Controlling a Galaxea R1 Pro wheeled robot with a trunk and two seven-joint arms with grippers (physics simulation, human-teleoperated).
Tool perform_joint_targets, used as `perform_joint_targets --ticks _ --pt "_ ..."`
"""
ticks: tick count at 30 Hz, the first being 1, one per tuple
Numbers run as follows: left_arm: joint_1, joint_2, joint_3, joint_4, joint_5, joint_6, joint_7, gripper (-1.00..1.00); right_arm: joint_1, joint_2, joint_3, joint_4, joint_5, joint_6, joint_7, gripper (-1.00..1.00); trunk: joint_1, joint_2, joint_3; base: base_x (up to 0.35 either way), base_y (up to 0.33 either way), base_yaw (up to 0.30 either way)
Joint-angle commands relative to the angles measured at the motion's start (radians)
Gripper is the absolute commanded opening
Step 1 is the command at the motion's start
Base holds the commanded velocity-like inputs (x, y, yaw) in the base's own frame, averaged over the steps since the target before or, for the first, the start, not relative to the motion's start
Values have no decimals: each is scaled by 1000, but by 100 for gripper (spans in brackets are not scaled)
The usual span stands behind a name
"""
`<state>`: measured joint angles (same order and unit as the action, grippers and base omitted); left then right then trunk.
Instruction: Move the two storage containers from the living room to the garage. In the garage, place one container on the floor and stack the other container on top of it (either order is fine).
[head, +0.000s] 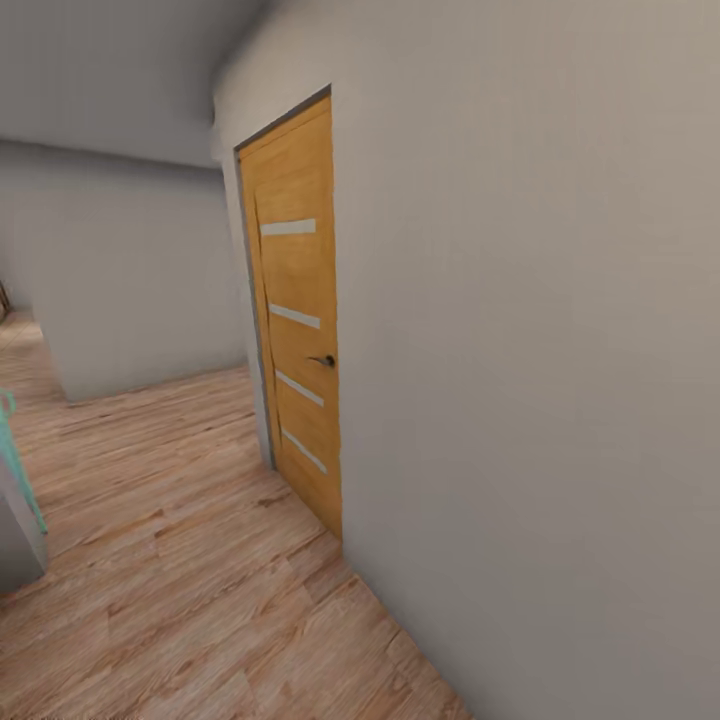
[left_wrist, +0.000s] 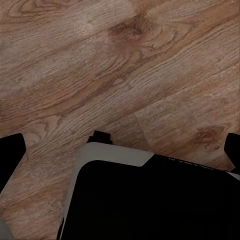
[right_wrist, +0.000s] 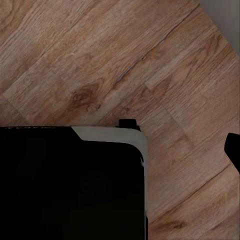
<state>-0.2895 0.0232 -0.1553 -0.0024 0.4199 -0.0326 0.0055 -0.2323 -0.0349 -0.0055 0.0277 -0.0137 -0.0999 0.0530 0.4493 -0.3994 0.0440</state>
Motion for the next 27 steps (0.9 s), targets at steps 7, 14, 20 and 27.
perform_joint_targets --ticks 7,14,20,27 --pt "0 0 -9 1 8 -7 0 100 -1 0 -1 3 -2 -6 4 100 1 -1 0 146 0 269" --pt "0 0 -8 1 8 -10 1 100 -1 0 -1 3 -2 -6 4 100 1 -1 0 14 0 269" --pt "0 0 -8 1 8 -10 1 100 -1 0 -1 3 -2 -6 4 100 1 -1 0 0 0 269" --pt "0 0 -9 1 8 -10 1 100 -1 0 -1 3 -2 -6 4 100 1 -1 0 0 0 269"
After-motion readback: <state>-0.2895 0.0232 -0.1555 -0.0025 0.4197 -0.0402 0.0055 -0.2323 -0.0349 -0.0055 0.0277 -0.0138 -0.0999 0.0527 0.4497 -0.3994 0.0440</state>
